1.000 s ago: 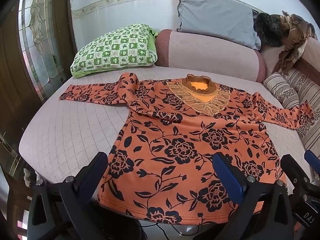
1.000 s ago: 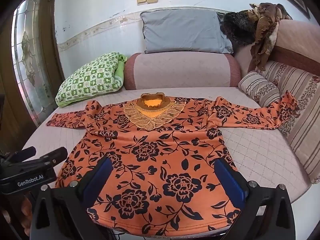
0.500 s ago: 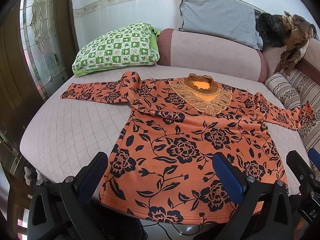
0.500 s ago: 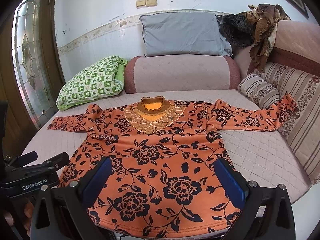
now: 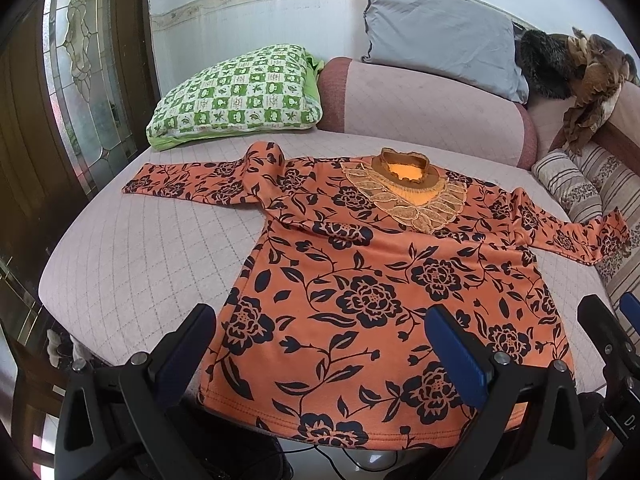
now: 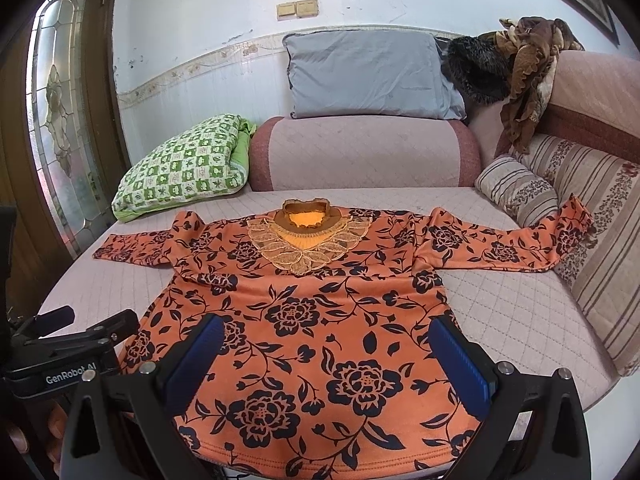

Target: Fold small clothes

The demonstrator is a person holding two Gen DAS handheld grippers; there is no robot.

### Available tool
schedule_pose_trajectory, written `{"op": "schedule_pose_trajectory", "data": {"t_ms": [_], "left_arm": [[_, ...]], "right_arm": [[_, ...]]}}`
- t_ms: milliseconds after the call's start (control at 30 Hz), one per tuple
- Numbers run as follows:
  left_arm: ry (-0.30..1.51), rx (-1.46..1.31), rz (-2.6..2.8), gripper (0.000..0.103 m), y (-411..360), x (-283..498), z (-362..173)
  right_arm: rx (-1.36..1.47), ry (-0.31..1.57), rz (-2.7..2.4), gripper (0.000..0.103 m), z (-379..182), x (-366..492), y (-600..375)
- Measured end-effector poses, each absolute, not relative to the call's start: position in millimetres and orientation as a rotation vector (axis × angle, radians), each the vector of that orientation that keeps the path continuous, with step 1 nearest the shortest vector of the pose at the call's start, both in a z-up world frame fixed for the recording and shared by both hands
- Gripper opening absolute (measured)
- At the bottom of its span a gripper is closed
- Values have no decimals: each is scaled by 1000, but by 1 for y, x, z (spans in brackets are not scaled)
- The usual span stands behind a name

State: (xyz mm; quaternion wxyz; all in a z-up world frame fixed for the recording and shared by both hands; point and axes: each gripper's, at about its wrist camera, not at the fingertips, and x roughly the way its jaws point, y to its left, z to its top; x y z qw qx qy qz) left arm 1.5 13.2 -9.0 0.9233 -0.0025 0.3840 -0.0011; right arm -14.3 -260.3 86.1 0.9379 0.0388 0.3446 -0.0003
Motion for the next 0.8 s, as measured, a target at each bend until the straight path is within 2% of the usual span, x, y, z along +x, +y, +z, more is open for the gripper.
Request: {"op": "schedule_pose_trajectory", "data": {"t_ms": [800], "left_arm": [[785,-13,-6,103,15,-1,-8]], "right_arm": [[75,704,-11,103,85,-16,-261]]}}
